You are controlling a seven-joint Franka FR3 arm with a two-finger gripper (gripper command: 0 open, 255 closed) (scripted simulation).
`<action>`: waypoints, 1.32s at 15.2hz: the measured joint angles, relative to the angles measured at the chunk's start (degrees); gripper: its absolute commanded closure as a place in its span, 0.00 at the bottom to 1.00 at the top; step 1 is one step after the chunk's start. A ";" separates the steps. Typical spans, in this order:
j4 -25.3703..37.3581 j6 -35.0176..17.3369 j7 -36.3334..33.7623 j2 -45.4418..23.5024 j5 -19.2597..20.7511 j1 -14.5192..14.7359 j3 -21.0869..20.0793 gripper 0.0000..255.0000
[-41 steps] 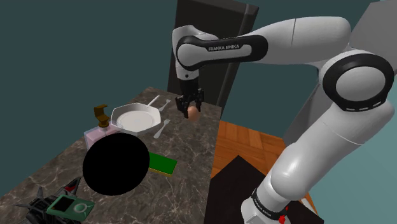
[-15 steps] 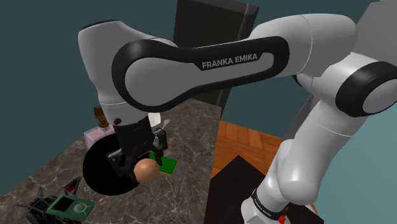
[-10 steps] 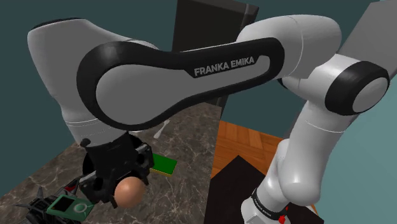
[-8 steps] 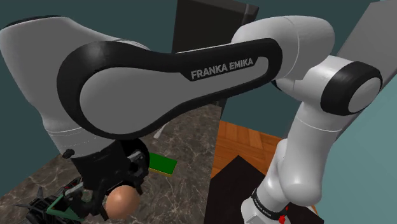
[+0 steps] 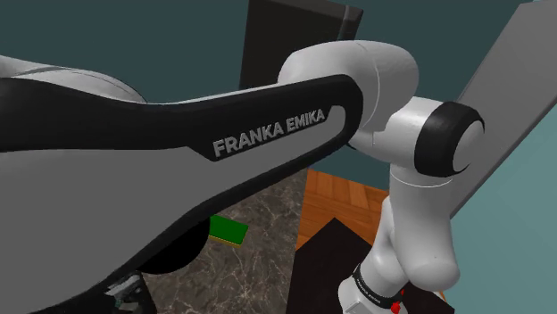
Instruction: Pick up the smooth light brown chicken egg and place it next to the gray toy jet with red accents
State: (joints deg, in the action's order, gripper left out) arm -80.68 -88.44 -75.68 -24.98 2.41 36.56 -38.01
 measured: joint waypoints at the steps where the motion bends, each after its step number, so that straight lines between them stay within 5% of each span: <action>1: 3.16 0.91 -1.21 -2.35 1.04 1.75 0.12 1.00; 20: -5.70 -11.04 -1.42 -6.01 2.95 2.33 1.24 1.00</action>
State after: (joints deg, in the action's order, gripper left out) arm -86.38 -99.48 -77.09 -30.99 5.36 38.90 -36.77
